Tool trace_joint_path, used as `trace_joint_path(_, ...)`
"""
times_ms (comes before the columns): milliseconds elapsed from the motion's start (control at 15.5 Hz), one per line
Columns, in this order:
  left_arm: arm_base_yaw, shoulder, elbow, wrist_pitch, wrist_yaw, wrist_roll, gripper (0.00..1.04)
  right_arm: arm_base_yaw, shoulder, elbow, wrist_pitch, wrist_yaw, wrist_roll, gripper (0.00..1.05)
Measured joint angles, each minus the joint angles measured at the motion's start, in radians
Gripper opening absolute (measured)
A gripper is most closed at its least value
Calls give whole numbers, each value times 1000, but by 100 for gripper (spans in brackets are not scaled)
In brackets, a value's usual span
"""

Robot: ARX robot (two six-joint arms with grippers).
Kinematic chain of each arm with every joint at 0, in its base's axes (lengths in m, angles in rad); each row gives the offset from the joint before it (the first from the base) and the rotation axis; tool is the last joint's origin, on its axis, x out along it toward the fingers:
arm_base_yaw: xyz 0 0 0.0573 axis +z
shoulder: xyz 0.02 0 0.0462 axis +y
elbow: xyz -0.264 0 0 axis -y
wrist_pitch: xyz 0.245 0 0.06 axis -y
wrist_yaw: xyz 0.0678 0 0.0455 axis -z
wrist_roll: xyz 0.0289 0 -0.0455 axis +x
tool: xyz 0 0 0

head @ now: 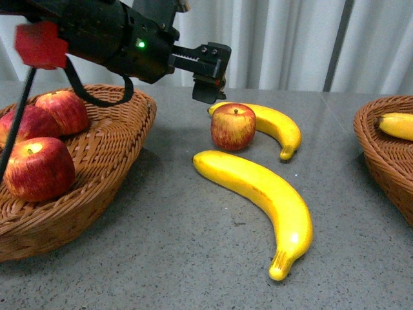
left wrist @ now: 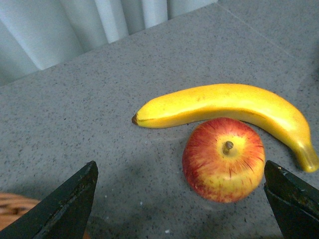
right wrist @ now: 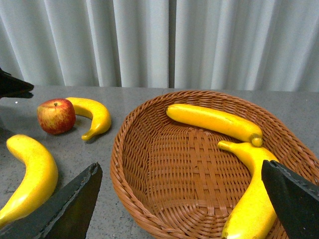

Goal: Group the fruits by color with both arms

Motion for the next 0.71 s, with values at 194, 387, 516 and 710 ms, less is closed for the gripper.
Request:
trace_joint_path(194,-14,145,174,-56,37,13,98,0,0,0,0,0,0,98)
trace_joint_path(387,-54,224,269,-98,31,13,98,0,0,0,0,0,0,98)
trace_joint_path(516,-74,252,301,-138,-6,13,98,0,0,0,0,0,0,98)
trace_joint_path(710,-77,270,305,-172,-60,-9,98,0,0,0,0,0,0,98)
